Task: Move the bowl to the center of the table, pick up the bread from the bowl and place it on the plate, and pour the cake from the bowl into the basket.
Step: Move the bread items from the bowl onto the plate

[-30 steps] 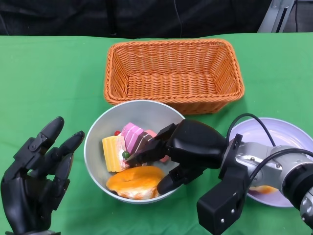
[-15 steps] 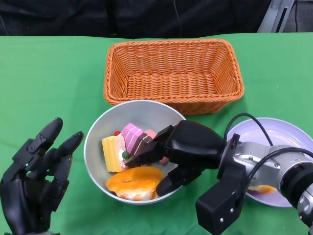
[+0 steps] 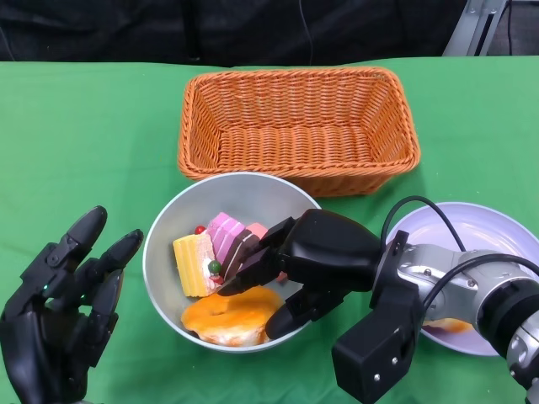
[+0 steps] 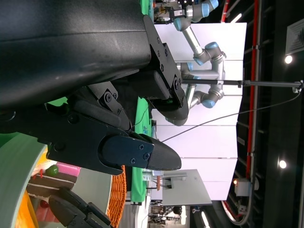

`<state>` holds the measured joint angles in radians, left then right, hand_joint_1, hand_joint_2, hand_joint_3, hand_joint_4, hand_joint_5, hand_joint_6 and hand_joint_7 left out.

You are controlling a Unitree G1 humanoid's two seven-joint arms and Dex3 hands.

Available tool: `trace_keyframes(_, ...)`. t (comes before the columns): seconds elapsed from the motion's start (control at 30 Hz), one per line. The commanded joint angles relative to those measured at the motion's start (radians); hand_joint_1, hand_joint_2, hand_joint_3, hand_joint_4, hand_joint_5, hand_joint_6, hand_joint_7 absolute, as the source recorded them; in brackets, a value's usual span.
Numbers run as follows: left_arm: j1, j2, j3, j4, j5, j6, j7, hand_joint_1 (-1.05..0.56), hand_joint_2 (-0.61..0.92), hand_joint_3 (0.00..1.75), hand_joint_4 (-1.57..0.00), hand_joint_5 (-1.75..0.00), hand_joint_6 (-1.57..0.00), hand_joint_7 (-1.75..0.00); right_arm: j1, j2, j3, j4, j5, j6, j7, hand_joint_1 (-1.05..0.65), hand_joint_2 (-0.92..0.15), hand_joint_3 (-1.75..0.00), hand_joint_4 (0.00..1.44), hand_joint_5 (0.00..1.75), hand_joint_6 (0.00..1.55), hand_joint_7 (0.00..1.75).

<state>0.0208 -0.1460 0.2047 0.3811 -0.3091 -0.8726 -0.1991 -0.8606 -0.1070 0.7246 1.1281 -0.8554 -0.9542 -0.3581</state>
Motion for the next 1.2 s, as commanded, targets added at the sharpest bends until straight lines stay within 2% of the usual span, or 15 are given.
trace_keyframes(0.03,0.004,0.008,0.006,0.011,0.002,-0.022,-0.003,-0.61,0.92,0.17,-0.96,0.00,-0.85,0.00,0.000,0.003,0.013,0.013,-0.005,0.006,0.025,-0.73,-0.86,0.00,0.75,0.00,0.88,0.04)
trace_keyframes(0.23,0.002,0.010,0.008,0.024,0.008,-0.034,0.000,-0.60,0.92,0.18,-0.95,0.00,-0.84,0.00,0.001,0.009,0.011,0.015,0.004,0.009,0.031,-0.69,-0.85,0.00,0.78,0.02,0.95,0.05)
trace_keyframes(0.47,0.006,0.008,0.006,0.032,0.002,-0.049,-0.006,-0.60,0.92,0.19,-0.95,0.00,-0.85,0.00,0.009,0.017,0.012,0.016,0.014,0.018,0.052,-0.70,-0.84,0.00,0.78,0.01,0.96,0.03)
trace_keyframes(0.7,0.011,0.007,0.006,0.028,0.006,-0.055,0.000,-0.58,0.92,0.20,-0.96,0.00,-0.85,0.00,0.004,0.025,0.010,0.020,0.040,0.030,0.125,-0.70,-0.83,0.00,0.75,0.00,0.92,0.00)
trace_keyframes(1.03,0.011,0.011,0.005,0.027,0.001,-0.051,-0.003,-0.59,0.92,0.20,-0.95,0.00,-0.84,0.00,-0.008,0.034,0.012,0.009,0.068,0.100,0.239,-0.75,-0.84,0.00,0.74,0.00,0.89,0.00)
trace_keyframes(1.2,0.012,0.010,0.002,0.023,-0.004,-0.043,-0.005,-0.60,0.92,0.20,-0.95,0.00,-0.84,0.00,-0.010,0.030,0.021,-0.003,0.066,0.116,0.263,-0.76,-0.84,0.00,0.75,0.01,0.87,0.00)
